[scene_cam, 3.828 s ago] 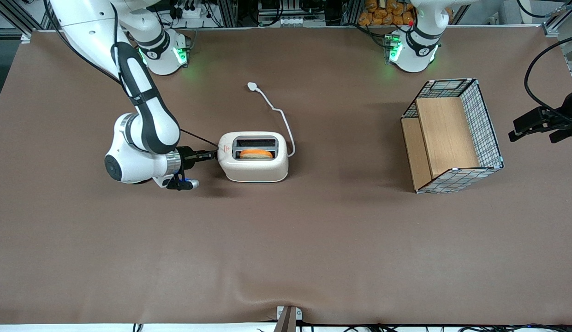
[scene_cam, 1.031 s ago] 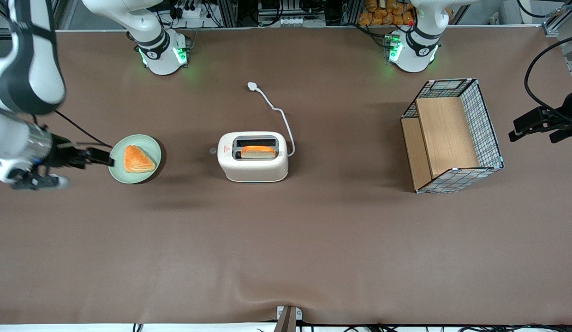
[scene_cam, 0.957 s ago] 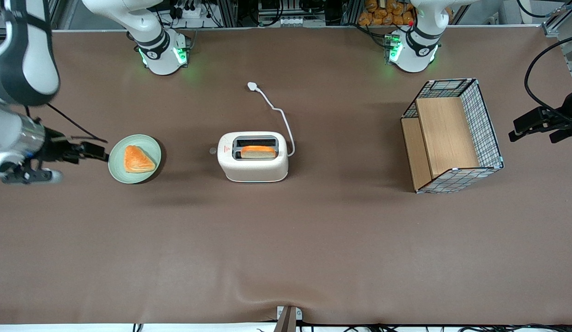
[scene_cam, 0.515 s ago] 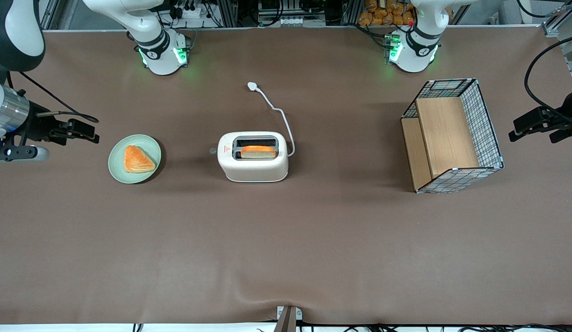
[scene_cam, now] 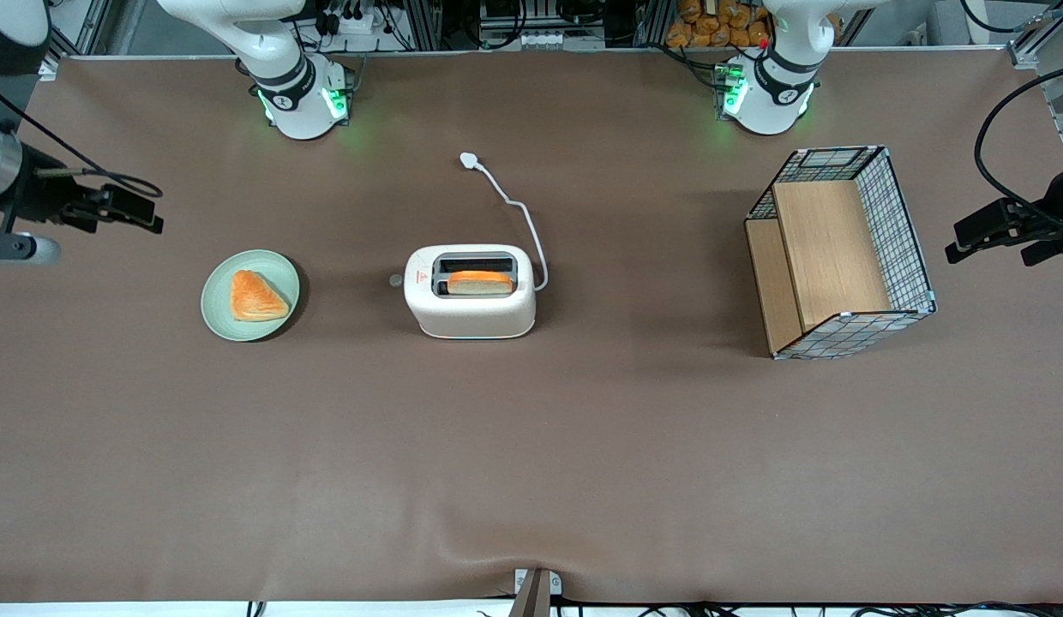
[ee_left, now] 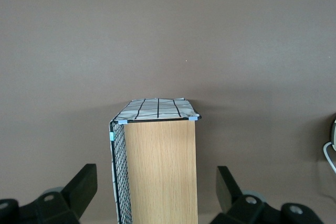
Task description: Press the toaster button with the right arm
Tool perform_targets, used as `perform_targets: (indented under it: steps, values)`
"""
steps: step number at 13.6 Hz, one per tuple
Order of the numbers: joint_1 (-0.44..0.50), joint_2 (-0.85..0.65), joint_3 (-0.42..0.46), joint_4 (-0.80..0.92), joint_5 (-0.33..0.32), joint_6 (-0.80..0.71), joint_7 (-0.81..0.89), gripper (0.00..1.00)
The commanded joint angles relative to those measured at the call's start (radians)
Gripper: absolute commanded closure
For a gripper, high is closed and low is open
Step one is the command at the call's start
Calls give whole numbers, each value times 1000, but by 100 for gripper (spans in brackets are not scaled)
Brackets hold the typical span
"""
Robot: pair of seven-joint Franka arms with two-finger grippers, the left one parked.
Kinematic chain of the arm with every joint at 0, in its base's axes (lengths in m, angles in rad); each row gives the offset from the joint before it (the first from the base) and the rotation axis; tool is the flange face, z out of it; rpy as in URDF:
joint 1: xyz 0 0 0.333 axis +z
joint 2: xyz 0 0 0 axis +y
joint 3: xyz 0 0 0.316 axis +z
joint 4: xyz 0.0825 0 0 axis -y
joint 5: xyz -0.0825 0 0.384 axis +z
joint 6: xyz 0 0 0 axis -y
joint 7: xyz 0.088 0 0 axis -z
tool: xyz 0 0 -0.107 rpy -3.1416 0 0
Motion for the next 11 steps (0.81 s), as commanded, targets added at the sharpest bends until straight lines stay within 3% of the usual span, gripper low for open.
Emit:
perform_targets:
  steps: [1,11]
  values:
    - [-28,-5,37,36,-25,-37,41,0]
    - [-72,-32,23,71,-13,-66,37,0]
